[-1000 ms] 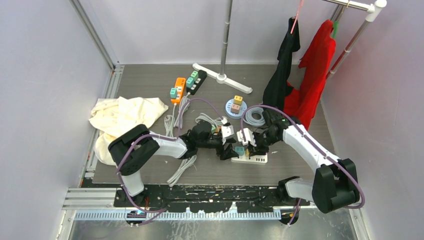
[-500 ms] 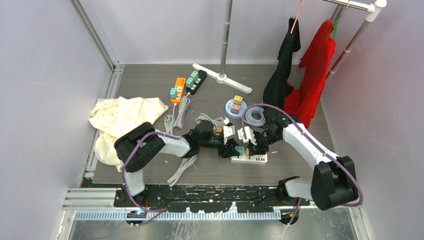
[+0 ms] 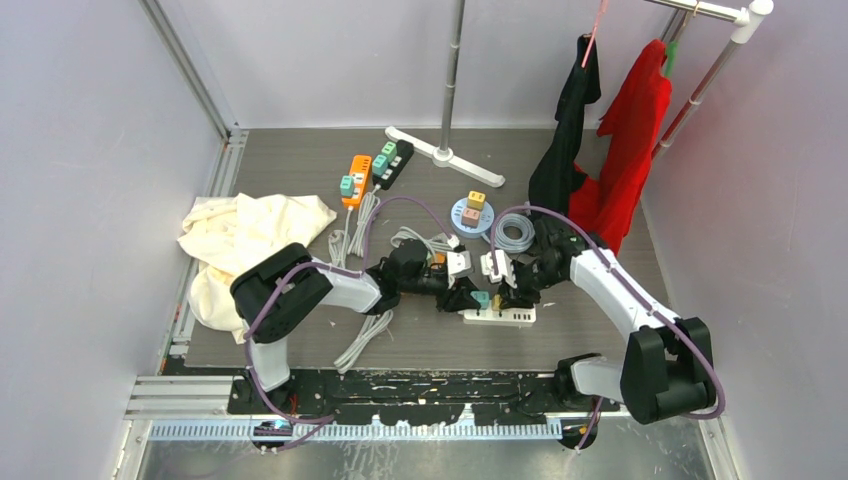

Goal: Pull the plug off the socket
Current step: Remove the plug from the socket.

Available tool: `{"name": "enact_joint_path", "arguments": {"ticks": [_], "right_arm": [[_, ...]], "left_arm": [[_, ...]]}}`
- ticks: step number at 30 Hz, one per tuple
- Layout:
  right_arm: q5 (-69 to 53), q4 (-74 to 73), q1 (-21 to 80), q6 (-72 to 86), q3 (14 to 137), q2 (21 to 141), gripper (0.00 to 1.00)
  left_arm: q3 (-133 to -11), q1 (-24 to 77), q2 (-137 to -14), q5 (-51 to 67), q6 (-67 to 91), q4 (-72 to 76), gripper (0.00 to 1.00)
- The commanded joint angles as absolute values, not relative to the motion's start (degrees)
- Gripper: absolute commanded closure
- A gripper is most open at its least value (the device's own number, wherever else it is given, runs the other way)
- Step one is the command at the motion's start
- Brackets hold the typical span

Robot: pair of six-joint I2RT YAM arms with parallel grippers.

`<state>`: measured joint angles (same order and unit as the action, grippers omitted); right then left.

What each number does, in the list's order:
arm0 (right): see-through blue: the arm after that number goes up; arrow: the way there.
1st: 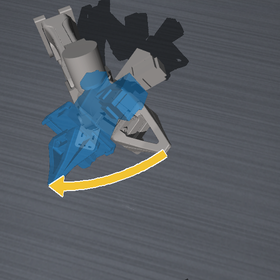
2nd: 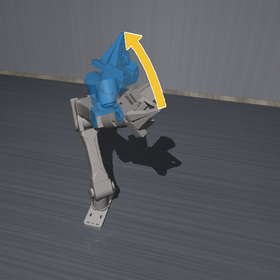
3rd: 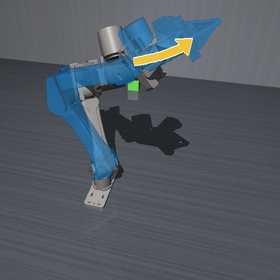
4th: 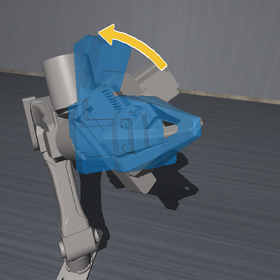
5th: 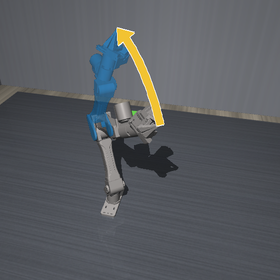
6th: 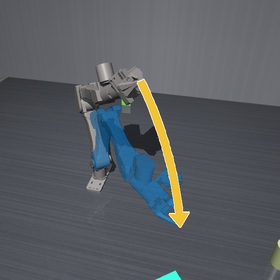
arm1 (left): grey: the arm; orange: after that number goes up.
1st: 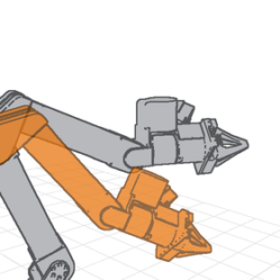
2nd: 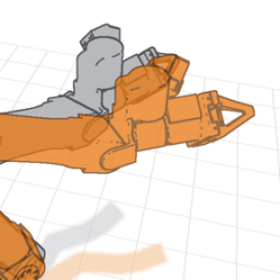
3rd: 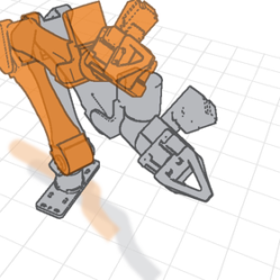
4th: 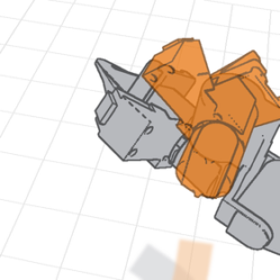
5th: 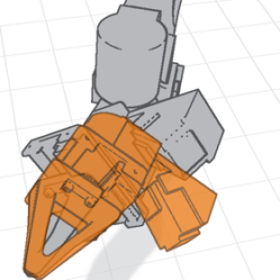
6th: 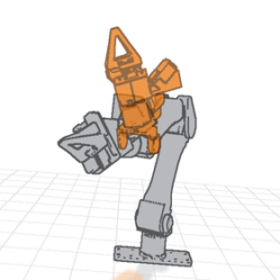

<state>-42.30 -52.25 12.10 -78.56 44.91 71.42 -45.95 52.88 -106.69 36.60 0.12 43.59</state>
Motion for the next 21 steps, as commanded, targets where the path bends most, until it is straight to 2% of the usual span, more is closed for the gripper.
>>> {"name": "enact_joint_path", "arguments": {"ticks": [1,8,13,17,21], "right_arm": [[-40.78,-54.02,11.26,-84.26,42.53,69.15,0.99],[-45.21,-44.95,13.25,-74.78,42.47,69.44,0.99],[-43.10,-38.51,10.64,-69.27,42.87,70.05,0.99],[-42.25,-45.79,6.23,-77.52,43.10,69.07,0.99],[-41.10,-55.92,6.04,-90.08,40.49,67.30,0.99]], "left_arm": [[-45.62,53.09,-104.98,37.85,-2.38,41.95,1.00],[-45.29,53.53,-104.54,36.62,-3.95,40.12,1.00],[-44.22,53.85,-104.60,35.65,-3.96,40.18,1.00],[-42.84,53.82,-104.32,34.82,-4.29,40.27,1.00],[-42.41,53.84,-104.73,34.60,-4.39,40.75,1.00]]}}
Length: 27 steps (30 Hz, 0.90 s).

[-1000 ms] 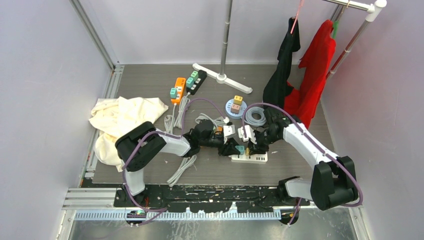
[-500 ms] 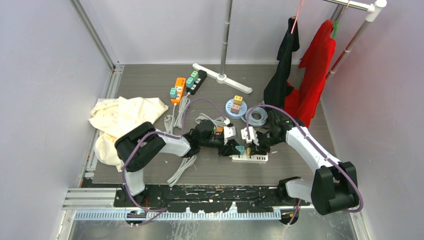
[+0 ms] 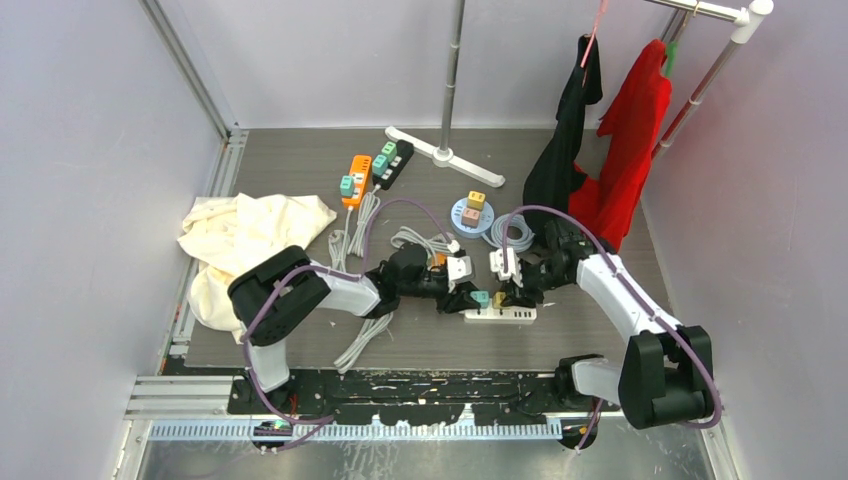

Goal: Pull the plug off the socket
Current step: Remove the plug from the socket.

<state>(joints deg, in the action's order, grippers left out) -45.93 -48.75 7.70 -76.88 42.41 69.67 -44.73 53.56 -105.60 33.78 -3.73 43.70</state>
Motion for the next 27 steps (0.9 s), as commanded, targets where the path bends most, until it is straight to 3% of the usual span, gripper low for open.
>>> {"name": "enact_joint_path", "arguments": {"ticks": [1,13,22,27], "right_arm": [[-41.54,-57.11,6.22,-91.98,39.79,66.86,0.99],[-46.72,-47.34,8.46,-76.50,42.57,67.50,0.99],[-43.63,-60.26,4.13,-88.44,39.81,62.54,0.99],[-49.25,-60.92,4.83,-88.40,38.84,61.92,0.99]], "left_arm": [[-42.53,53.81,-104.77,34.63,-4.46,40.71,1.00],[-42.19,53.84,-105.58,34.56,-3.79,41.32,1.00],[-40.59,53.80,-104.34,33.41,-3.71,41.04,1.00],[-40.39,53.82,-103.86,33.39,-3.70,40.75,1.00]]}}
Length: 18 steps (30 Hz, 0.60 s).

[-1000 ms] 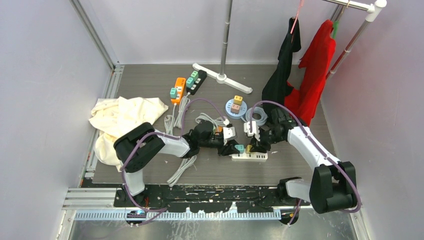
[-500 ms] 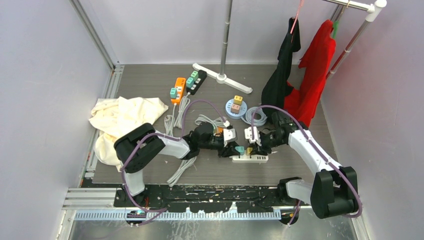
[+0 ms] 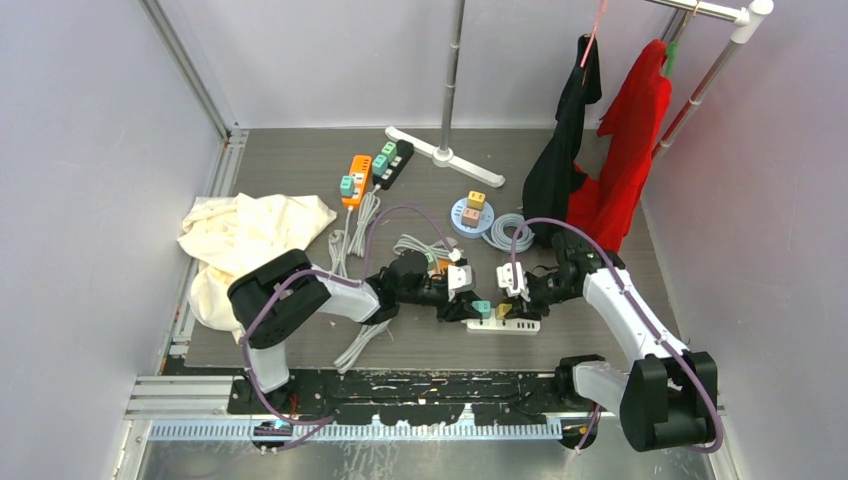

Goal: Pull the plug off the socket
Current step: Remove the plug from the socket.

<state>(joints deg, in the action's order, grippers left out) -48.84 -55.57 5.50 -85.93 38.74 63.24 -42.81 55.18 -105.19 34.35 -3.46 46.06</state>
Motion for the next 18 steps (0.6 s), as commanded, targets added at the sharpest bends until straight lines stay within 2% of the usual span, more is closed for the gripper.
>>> {"name": "enact_joint_path", "arguments": {"ticks": [1,7,18], "right_arm": [[-50.26,-59.53,5.34,-85.70,39.15,62.02,0.99],[-52.58,-49.71,5.28,-71.93,42.47,62.91,0.99],[-47.19,-62.97,2.32,-84.98,38.72,57.25,0.99]], "left_arm": [[-40.35,53.84,-103.81,33.44,-3.63,40.74,1.00],[-39.79,53.85,-103.31,33.66,-2.62,40.76,1.00],[-39.05,53.80,-101.99,33.65,-2.17,39.69,1.00]]}}
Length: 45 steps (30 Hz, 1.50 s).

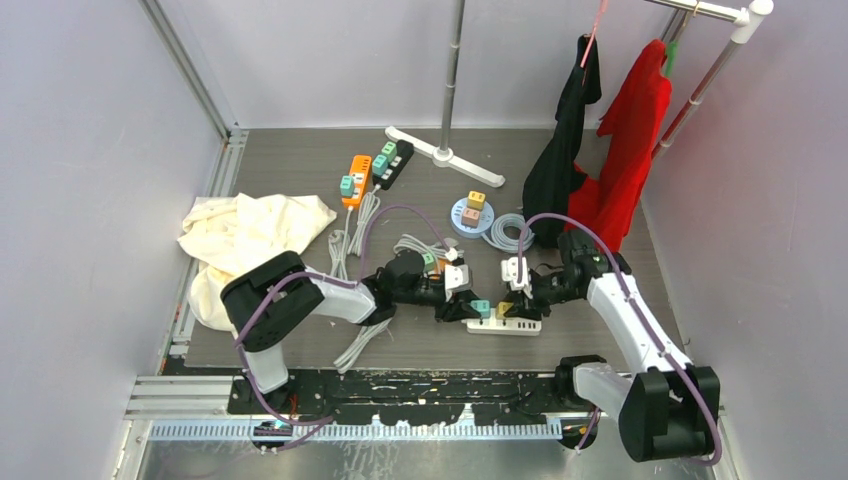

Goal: Pull the plug off the socket
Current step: Remove the plug from the socket.

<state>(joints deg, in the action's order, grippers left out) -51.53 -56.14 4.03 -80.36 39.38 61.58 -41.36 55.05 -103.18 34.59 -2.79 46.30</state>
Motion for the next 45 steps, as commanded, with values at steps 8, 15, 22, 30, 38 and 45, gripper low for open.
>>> {"name": "enact_joint_path", "arguments": {"ticks": [8,15,22,30,38,45], "right_arm": [[-52.08,-58.17,5.54,-79.72,37.65,57.45,0.99],[-50.96,-44.47,5.86,-65.54,39.81,59.34,0.99],[-44.14,-50.43,2.86,-74.52,39.70,59.09,0.99],[-44.55,-62.58,3.00,-87.20,36.17,57.34,0.99],[-48.20,-53.15,7.49,-75.71,38.12,59.99,0.99],[-48.10,-41.18,5.96,-61.33,40.87,62.16,0.99]], "left_arm": [[-39.81,53.91,-101.81,34.01,-1.87,38.72,1.00],[-39.90,54.32,-101.80,33.04,-1.99,37.91,1.00],[-39.90,54.32,-100.78,31.01,-4.62,33.30,1.00],[-41.27,54.34,-100.54,29.67,-7.33,28.76,1.00],[-43.26,54.47,-101.10,29.36,-8.24,26.30,1.00],[-43.42,54.61,-100.85,28.43,-8.92,23.85,1.00]]}}
